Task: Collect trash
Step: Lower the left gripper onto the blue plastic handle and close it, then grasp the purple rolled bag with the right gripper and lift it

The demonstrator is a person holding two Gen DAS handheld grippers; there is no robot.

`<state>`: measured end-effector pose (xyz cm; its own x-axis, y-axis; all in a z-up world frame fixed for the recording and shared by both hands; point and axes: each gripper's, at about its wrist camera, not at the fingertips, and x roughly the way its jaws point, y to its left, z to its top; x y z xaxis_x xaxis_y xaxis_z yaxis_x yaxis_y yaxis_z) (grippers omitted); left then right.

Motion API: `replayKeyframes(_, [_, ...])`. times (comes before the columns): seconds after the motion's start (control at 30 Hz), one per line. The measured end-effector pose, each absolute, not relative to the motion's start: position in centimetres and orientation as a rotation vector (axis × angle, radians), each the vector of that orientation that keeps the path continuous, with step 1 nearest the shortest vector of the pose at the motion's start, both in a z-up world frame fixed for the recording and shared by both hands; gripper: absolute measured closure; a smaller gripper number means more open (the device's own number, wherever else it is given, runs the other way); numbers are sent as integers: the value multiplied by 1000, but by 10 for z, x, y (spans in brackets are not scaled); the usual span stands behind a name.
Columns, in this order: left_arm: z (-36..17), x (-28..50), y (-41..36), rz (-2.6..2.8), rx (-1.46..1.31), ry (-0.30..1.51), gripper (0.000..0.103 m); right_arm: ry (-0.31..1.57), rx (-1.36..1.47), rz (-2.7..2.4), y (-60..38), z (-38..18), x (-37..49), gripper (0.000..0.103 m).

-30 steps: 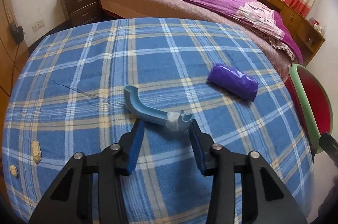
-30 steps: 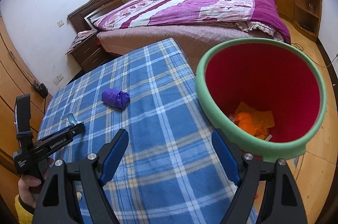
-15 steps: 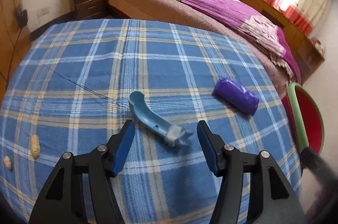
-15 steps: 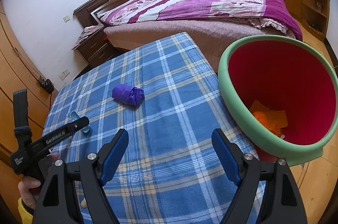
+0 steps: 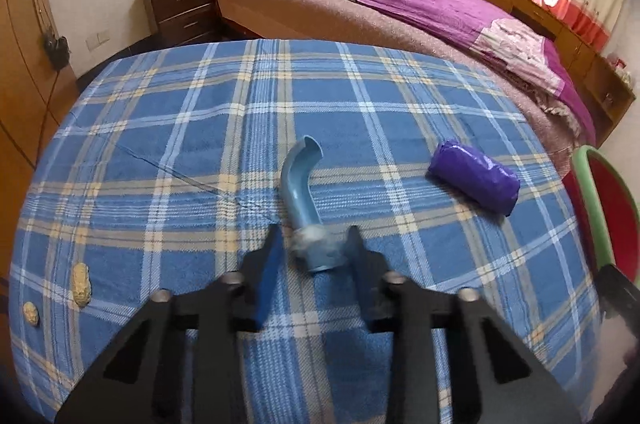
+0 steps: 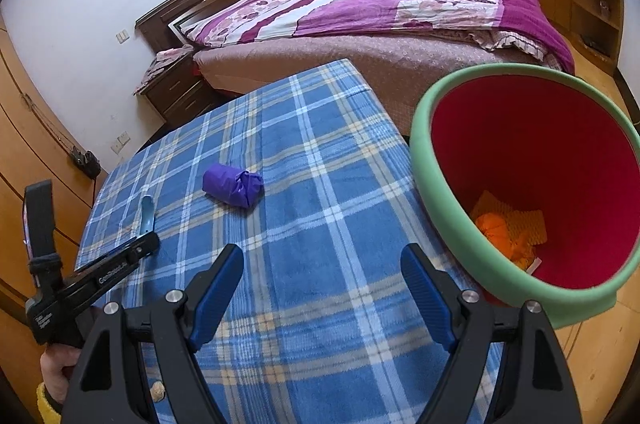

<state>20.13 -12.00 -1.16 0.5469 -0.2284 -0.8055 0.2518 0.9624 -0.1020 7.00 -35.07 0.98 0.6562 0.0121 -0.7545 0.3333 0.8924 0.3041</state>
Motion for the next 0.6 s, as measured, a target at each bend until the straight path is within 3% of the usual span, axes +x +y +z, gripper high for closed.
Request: replayKeyframes(0.6, [-8, 212, -95, -321, -76, 906, 81, 897, 321, -108, -316, -7, 154, 20])
